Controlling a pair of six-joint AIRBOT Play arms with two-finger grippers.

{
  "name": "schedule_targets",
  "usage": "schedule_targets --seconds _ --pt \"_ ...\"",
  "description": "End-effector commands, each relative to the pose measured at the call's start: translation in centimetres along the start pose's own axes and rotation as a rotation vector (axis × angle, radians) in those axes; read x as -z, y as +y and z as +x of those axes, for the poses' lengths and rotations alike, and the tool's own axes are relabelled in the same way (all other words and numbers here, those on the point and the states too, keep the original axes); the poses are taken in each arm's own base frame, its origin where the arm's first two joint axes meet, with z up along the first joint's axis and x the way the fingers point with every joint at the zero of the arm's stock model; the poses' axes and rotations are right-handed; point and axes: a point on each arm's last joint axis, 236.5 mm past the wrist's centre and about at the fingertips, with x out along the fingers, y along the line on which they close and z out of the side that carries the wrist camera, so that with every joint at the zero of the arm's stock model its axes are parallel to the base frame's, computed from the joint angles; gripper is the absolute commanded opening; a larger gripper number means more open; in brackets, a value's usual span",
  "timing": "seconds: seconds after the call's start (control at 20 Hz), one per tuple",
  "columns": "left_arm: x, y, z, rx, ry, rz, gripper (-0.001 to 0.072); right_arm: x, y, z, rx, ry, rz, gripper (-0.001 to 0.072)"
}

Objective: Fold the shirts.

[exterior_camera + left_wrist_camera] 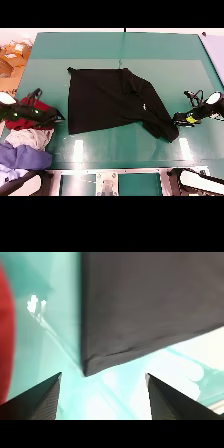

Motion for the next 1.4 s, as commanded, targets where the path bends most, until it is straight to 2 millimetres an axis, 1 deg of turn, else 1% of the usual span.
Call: schedule_targets --seconds 0.0,0.05,0.1,0.15,0.3,0.35,0.45,0.5,0.55,0.6,0.65,0.7,0.75,0.85,0.95,1.05,1.1,1.15,1.2,1.3,1.35 --pt "1.6 2.5 2.3 -0.042 -0.020 -0.089 0.0586 -0.2 0.5 -0.4 -0.106 -0.023 0.099 0.0481" --pt "2.4 2.6 2.8 -0.035 0.000 -0.106 0.0586 -0.4 0.7 -0.6 -0.138 -0.035 0.116 0.0481" --pt "2.9 2.3 3.4 -0.009 0.015 -0.128 0.0586 -0.7 0.7 -0.7 -0.161 -0.049 0.136 0.0481" --pt "2.9 2.0 3.8 0.016 0.004 -0.138 0.0586 -0.9 0.9 -0.8 -0.177 -0.057 0.144 0.0481" --pt "1.7 0.5 5.2 0.100 -0.082 -0.164 0.0585 -1.4 2.0 -1.1 -0.224 -0.078 0.135 0.0480" --pt "1.7 0.0 5.8 0.121 -0.095 -0.169 0.0585 -1.5 2.3 -1.2 -0.238 -0.082 0.140 0.0481" --pt "2.8 -0.3 7.5 0.119 -0.044 -0.160 0.0585 -1.6 2.5 -1.2 -0.248 -0.084 0.144 0.0481" --pt "3.0 -0.2 8.3 0.111 -0.030 -0.167 0.0585 -1.6 2.6 -1.2 -0.248 -0.084 0.145 0.0481" --pt "2.6 -0.2 8.7 0.116 -0.038 -0.169 0.0584 -1.7 2.7 -1.3 -0.256 -0.086 0.148 0.0481" --pt "2.3 -0.4 8.8 0.129 -0.049 -0.172 0.0465 -1.6 2.9 -1.3 -0.266 -0.082 0.150 0.0481" --pt "2.0 -0.5 8.7 0.137 -0.054 -0.154 0.0203 -1.5 3.0 -1.4 -0.270 -0.075 0.161 0.0481" --pt "2.0 -0.7 8.4 0.131 -0.043 -0.114 0.0065 -1.2 3.2 -1.4 -0.275 -0.064 0.159 0.0483" --pt "2.1 -0.7 8.1 0.119 -0.028 -0.082 0.0028 -0.8 3.3 -1.4 -0.279 -0.046 0.161 0.0498" --pt "1.5 -0.5 7.2 0.077 -0.013 -0.013 0.0028 -0.9 2.7 -1.8 -0.272 -0.045 0.191 0.0499" --pt "0.3 -0.5 5.8 0.031 -0.014 0.053 0.0028 -1.0 1.1 -3.3 -0.280 -0.073 0.247 0.0499" --pt "-1.0 -0.6 4.7 -0.003 -0.029 0.099 0.0027 0.4 -1.4 -4.3 -0.270 -0.091 0.329 0.0498" --pt "-1.6 -0.9 4.3 -0.004 -0.043 0.112 0.0028 1.3 -2.4 -4.4 -0.275 -0.102 0.381 0.0498" --pt "-1.9 -1.0 4.1 -0.005 -0.051 0.119 0.0028 2.6 -3.0 -3.9 -0.289 -0.098 0.434 0.0498" --pt "-2.0 -0.9 4.1 -0.008 -0.056 0.121 0.0028 3.9 -3.0 -3.2 -0.303 -0.080 0.471 0.0499" --pt "-1.9 -0.9 4.2 -0.007 -0.052 0.120 0.0028 6.2 -1.6 -1.2 -0.339 -0.011 0.486 0.0499" --pt "-1.9 -0.9 4.2 -0.008 -0.051 0.122 0.0028 6.9 -0.7 -0.3 -0.350 0.015 0.455 0.0495"
